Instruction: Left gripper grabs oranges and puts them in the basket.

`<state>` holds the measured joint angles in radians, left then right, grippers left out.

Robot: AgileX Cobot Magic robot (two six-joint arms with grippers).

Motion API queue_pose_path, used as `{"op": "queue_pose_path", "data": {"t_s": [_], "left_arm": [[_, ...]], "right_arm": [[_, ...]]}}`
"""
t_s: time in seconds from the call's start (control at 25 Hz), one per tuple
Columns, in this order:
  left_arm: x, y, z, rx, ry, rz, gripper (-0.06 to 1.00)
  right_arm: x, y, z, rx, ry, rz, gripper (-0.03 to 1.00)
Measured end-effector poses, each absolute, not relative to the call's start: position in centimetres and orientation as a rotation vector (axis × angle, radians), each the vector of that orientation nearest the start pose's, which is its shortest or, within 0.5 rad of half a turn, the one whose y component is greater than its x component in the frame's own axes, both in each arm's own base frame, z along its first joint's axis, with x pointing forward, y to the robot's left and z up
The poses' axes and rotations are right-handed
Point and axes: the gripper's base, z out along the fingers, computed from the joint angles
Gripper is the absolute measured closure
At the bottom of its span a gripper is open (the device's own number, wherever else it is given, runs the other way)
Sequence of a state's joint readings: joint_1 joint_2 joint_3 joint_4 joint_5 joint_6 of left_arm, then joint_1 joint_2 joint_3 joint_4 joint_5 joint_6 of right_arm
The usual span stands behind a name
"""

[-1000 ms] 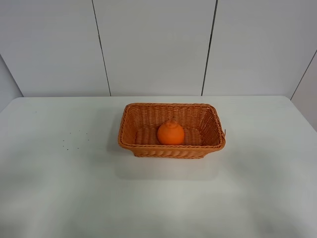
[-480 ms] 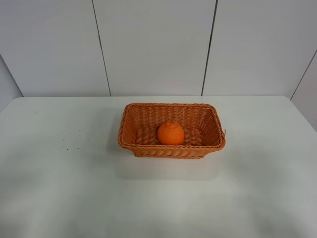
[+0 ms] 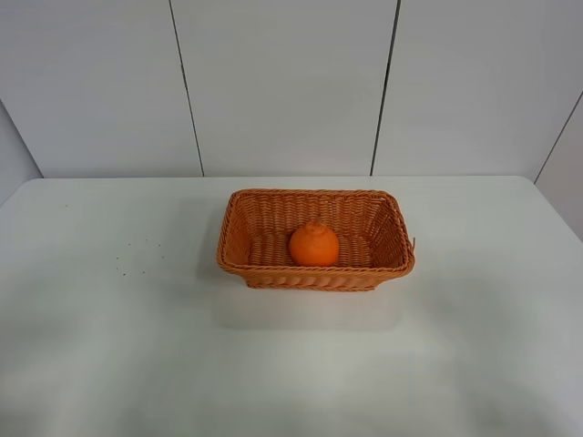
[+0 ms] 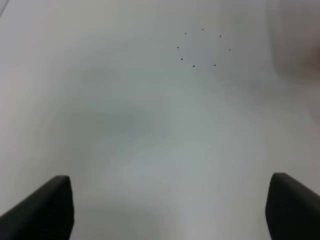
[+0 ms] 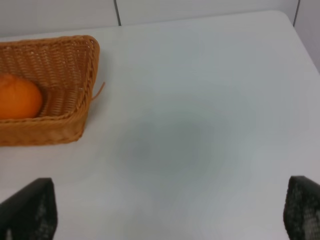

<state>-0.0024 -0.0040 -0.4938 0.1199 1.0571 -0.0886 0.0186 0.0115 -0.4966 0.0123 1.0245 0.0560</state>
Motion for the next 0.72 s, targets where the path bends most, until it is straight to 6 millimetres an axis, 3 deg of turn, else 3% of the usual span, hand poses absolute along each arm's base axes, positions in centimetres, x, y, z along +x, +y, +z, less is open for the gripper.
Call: {"op": "queue_pose_path", "data": {"t_s": [0.72], "left_arm": [[-0.49,0.95,27.63,-0.097,2.036,0.084,0.07]], "right_arm": [[-0.13,0.09,27.93,0.038,2.023,0.062,0.27]]}}
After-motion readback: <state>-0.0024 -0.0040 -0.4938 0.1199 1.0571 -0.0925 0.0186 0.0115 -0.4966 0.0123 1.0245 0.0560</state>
